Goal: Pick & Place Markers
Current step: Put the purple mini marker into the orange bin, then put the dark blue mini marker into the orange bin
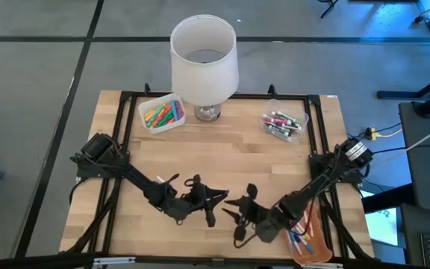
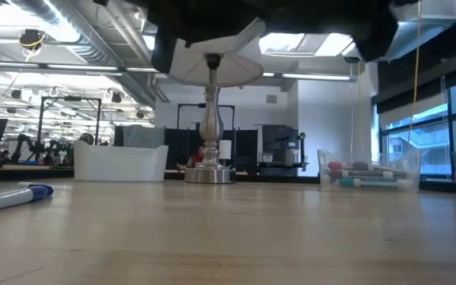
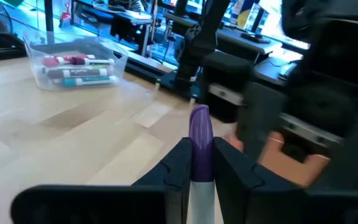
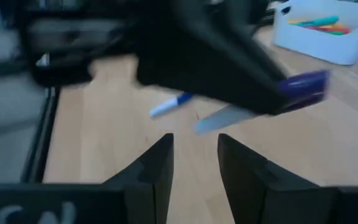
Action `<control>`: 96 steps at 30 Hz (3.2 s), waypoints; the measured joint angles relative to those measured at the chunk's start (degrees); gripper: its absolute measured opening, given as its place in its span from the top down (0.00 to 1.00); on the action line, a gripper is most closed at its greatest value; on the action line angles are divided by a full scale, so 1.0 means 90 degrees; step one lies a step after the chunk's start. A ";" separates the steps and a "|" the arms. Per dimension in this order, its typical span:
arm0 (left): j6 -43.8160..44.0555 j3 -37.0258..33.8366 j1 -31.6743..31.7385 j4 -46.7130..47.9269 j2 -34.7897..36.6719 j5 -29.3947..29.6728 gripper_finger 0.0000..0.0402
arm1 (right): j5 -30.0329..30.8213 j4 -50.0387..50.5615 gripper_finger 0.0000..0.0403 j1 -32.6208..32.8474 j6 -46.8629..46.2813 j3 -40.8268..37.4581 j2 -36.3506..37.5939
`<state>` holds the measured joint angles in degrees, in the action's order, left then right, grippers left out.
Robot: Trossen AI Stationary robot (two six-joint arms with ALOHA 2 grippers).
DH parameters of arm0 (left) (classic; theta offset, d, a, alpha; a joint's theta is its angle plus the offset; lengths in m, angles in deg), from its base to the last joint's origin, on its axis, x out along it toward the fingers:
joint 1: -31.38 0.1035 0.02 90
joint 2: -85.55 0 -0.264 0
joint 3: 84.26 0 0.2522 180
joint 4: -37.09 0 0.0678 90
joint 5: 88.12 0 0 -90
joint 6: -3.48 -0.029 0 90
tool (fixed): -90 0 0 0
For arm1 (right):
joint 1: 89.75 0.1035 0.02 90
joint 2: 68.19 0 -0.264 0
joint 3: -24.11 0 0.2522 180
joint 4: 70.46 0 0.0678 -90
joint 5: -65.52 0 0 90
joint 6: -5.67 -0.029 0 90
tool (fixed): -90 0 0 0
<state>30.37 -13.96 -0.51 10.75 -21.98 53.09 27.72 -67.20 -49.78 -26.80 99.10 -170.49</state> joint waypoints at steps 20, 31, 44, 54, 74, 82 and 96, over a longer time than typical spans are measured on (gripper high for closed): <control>-0.0127 0.0002 -0.0053 -0.0231 0.0015 0.0023 0.87 | -0.0650 -0.2324 0.82 -0.0651 0.0764 -0.0828 -0.0002; -0.0191 0.0002 -0.0084 -0.0037 0.0000 0.0099 0.76 | -0.0697 -0.1087 0.89 -0.0641 0.1300 -0.0790 0.0022; -0.0225 0.0002 -0.0267 0.1090 0.0002 -0.0672 0.64 | -0.2649 0.5955 0.89 0.0113 -0.1011 0.1565 0.0333; -0.0007 0.0000 -0.0541 0.2312 0.0002 -0.0581 0.64 | -0.4242 0.9208 0.89 0.1773 -0.3840 0.2567 0.0328; 0.2457 0.0000 -0.0584 0.6649 0.1148 -0.1630 0.56 | -0.5084 0.9724 0.61 0.2360 -0.5635 0.2004 0.0323; 0.2949 0.0001 -0.0624 1.0132 0.2030 -0.3471 0.58 | -0.5052 0.9718 0.60 0.2357 -0.5341 0.2004 0.0323; 0.0710 -0.0845 0.0003 1.0300 0.1923 -0.3485 0.60 | -0.5102 0.9664 0.60 0.2202 -0.5260 0.2004 0.0321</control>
<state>36.76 -21.57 -0.48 103.45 -4.67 21.72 -18.20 19.78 -29.96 -74.14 117.14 -167.61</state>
